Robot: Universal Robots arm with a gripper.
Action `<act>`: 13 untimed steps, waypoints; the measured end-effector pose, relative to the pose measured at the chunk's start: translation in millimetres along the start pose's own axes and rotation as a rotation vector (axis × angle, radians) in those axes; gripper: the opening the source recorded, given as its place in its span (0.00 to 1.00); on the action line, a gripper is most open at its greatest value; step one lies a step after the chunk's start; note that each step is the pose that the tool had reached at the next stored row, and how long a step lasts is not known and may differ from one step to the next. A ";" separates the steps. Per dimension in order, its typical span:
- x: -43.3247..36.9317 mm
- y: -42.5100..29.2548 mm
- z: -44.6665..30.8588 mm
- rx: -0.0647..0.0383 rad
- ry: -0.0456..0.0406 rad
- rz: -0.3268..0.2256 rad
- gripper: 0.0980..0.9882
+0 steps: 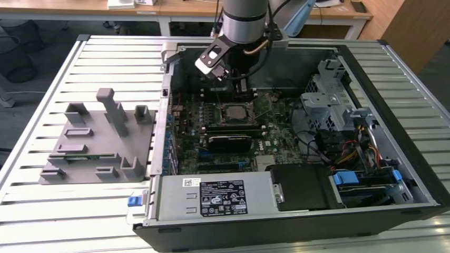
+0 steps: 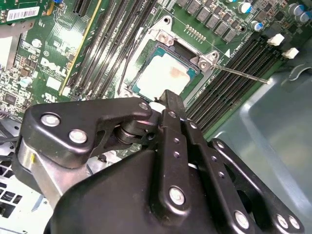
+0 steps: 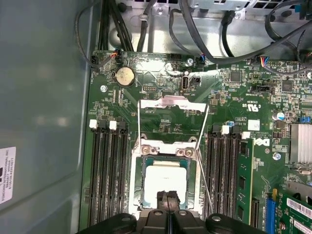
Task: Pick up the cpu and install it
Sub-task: 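Place the cpu into insertion slot, then close the cpu cover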
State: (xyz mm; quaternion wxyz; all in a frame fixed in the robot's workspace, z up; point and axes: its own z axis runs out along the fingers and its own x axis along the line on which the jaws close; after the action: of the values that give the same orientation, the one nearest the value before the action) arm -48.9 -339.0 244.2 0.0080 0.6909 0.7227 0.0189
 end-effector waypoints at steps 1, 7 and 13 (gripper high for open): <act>0.0 0.0 -0.6 0.000 0.0016 0.000 0.01; 0.1 0.2 -4.6 0.000 0.0038 0.000 0.01; 0.2 0.5 -12.6 0.001 0.0066 0.000 0.01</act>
State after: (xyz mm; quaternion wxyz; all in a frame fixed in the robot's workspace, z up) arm -48.9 -339.0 256.8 0.0051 0.6909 0.7226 0.0207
